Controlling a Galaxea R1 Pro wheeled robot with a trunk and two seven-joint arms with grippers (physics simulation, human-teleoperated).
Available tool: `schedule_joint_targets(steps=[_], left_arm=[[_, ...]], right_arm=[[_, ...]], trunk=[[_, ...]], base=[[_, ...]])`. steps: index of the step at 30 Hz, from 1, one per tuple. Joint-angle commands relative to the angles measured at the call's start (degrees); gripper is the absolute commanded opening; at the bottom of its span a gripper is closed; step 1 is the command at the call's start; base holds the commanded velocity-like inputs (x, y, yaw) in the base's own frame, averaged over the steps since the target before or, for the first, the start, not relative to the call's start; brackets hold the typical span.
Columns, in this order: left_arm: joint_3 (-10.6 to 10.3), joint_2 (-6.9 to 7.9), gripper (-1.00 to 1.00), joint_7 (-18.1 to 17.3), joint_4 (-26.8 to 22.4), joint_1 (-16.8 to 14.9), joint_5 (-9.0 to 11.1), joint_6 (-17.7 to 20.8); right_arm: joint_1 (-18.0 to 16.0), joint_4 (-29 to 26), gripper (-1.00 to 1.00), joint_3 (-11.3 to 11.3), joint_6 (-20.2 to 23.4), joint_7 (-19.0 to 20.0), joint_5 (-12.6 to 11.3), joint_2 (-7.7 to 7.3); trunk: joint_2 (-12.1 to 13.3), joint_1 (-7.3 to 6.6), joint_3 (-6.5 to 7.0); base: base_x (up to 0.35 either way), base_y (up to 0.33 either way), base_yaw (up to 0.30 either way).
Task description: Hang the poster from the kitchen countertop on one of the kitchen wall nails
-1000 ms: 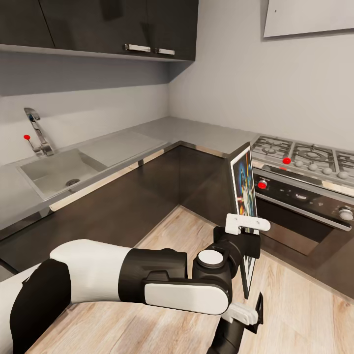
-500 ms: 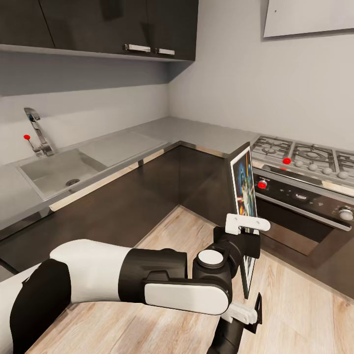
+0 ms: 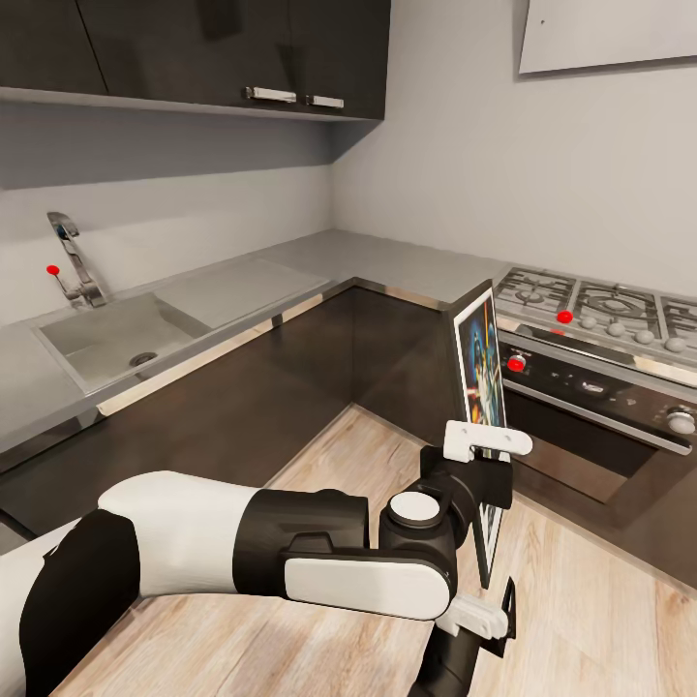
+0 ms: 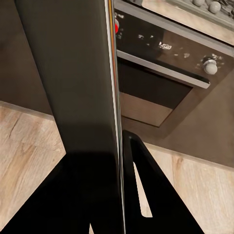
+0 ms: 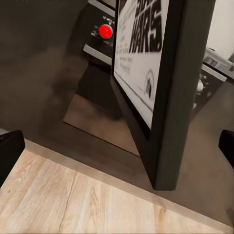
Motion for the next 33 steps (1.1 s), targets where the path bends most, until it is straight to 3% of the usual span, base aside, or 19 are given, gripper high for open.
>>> schedule_joint_targets(steps=[1, 14, 15, 31, 32, 33], left_arm=[[-0.04, -0.02, -1.00, 0.25, -0.04, -0.08, 0.07, 0.15], [-0.04, -0.02, -1.00, 0.21, -0.04, -0.08, 0.07, 0.16], [-0.04, -0.02, -1.00, 0.22, -0.04, -0.08, 0.07, 0.16], [-0.04, -0.02, -1.00, 0.77, -0.03, -0.08, 0.07, 0.12], [-0.04, -0.02, 1.00, 0.78, -0.03, -0.08, 0.07, 0.11], [-0.04, -0.02, 1.00, 0.80, -0.03, -0.08, 0.07, 0.13]], right_arm=[[-0.04, 0.02, 1.00, 0.04, -0.01, -0.19, 0.08, 0.00], [-0.04, 0.06, 1.00, 0.04, -0.28, -0.20, 0.08, 0.02], [-0.04, 0.06, -1.00, 0.04, -0.28, -0.20, 0.08, 0.02], [-0.04, -0.01, -1.00, 0.07, -0.37, -0.28, 0.10, 0.00], [-0.04, -0.02, -1.00, 0.08, -0.37, -0.28, 0.10, 0.00], [-0.04, 0.00, -1.00, 0.08, -0.37, -0.28, 0.10, 0.00]], trunk=[[-0.03, 0.00, -0.05], [-0.03, 0.00, -0.05], [-0.03, 0.00, -0.05], [-0.03, 0.00, -0.05], [-0.03, 0.00, -0.05], [-0.03, 0.00, -0.05]], base=[[0.000, 0.000, 0.000], [0.000, 0.000, 0.000], [0.000, 0.000, 0.000], [0.000, 0.000, 0.000], [0.000, 0.000, 0.000], [0.000, 0.000, 0.000]])
